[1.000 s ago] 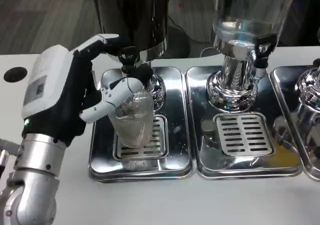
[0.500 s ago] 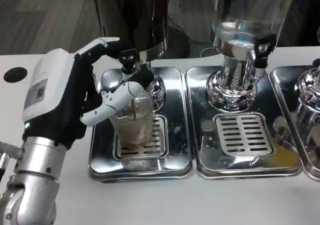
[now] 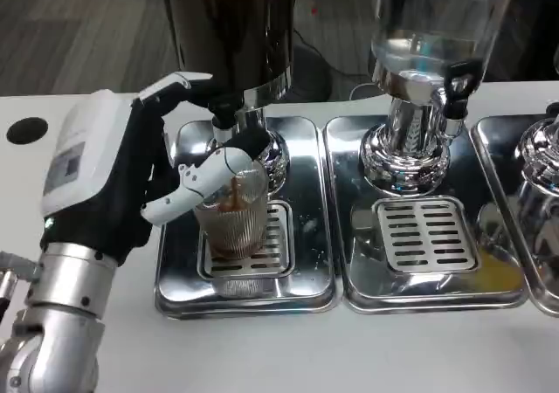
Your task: Grasp the cup under the faucet to collect the drink, then remove the cup.
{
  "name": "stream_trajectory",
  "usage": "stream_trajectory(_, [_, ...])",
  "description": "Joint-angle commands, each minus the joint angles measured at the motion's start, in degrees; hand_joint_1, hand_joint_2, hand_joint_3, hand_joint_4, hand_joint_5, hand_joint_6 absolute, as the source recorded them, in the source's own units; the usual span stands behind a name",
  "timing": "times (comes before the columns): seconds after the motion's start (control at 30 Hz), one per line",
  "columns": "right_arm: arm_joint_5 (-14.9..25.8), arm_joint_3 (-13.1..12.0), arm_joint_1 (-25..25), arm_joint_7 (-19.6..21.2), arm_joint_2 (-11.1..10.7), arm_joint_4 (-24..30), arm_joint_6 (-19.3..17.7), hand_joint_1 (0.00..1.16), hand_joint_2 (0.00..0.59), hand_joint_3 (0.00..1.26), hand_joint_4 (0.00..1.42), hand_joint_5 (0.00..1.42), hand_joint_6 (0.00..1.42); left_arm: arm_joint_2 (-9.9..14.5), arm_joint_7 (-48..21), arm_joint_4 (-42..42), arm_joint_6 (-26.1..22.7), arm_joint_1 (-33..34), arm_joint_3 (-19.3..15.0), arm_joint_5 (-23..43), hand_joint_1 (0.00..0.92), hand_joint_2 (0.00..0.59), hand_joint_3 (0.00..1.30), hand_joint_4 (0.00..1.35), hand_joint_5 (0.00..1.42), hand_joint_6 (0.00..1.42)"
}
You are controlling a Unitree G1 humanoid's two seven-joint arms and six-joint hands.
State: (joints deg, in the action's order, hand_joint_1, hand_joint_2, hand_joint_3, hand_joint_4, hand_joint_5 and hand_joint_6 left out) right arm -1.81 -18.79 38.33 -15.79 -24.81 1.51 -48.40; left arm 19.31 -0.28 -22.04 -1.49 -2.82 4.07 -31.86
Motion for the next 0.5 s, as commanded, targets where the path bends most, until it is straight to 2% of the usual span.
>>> stream_trajectory(0.03, [-8.6, -2.7, -0.8, 2.2, -0.1, 2.6, -3.9, 0.44, 0.458, 0.17, 0.00, 0.00, 0.00, 0.7, -2.7, 2.1, -0.2, -2.3, 1.6, 0.1, 0.021, 0.074, 0.46, 0.42, 1.27, 1.38])
stream_trajectory(0.3, [-12.6, -3.8, -1.8, 3.4, -1.1, 4.0, -4.7, 0.45, 0.461, 0.18, 0.00, 0.00, 0.00, 0.7, -2.6, 2.5, 0.0, -2.1, 1.6, 0.1, 0.021, 0.074, 0.46, 0.41, 1.27, 1.38])
stream_trajectory(0.5, [-12.9, -3.9, -2.4, 3.7, -1.7, 4.6, -4.4, 0.45, 0.464, 0.18, 0.00, 0.00, 0.00, 0.8, -2.6, 2.6, 0.1, -2.1, 1.4, 0.2, 0.021, 0.074, 0.46, 0.41, 1.27, 1.38])
